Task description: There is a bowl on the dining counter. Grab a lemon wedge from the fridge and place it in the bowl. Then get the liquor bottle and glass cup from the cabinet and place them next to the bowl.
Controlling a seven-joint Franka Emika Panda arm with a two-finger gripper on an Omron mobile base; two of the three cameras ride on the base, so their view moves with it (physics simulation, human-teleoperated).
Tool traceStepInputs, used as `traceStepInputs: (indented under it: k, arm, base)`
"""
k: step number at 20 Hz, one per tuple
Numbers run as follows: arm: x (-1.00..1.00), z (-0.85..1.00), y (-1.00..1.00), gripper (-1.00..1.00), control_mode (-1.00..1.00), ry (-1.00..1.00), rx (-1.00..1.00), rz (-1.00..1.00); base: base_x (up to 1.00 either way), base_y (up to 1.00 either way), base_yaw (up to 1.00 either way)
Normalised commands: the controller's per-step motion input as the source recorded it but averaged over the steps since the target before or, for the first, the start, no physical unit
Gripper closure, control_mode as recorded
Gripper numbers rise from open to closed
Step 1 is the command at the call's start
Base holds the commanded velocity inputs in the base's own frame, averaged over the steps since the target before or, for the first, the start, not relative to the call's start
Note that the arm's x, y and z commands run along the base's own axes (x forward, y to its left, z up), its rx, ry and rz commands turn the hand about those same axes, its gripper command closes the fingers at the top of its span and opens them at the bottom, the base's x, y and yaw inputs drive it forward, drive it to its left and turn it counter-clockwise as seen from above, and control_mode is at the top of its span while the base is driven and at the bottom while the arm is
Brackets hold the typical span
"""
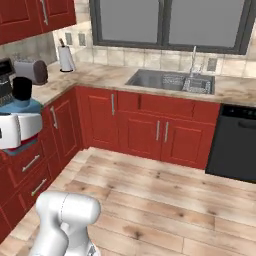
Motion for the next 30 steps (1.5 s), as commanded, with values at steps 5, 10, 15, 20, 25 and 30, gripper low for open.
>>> traceStepInputs:
  k: [5, 10, 15, 20, 25, 30]
  arm:
    - [0.00, 0.00, 0.00, 1.00, 1.00, 0.00, 0.00, 0.00]
    - [0.00, 0.00, 0.00, 1.00, 1.00, 0.00, 0.00, 0.00]
    - [0.00, 0.00, 0.00, 1.00, 1.00, 0.00, 0.00, 0.00]
    - [0.00, 0.00, 0.00, 1.00, 1.00, 0.00, 0.00, 0.00]
    - [0.00, 0.00, 0.00, 1.00, 1.00, 0.00, 0.00, 0.00]
    - [0.00, 0.00, 0.00, 1.00, 1.00, 0.00, 0.00, 0.00]
  base:
    - [0.24, -0.44, -0.69]
    - [1.00, 0.00, -0.30]
    - [1.00, 0.02, -0.21]
    - [0.76, -0.16, -0.47]
    - [0.22, -0.40, -0.71]
    - [0.15, -0.47, -0.73]
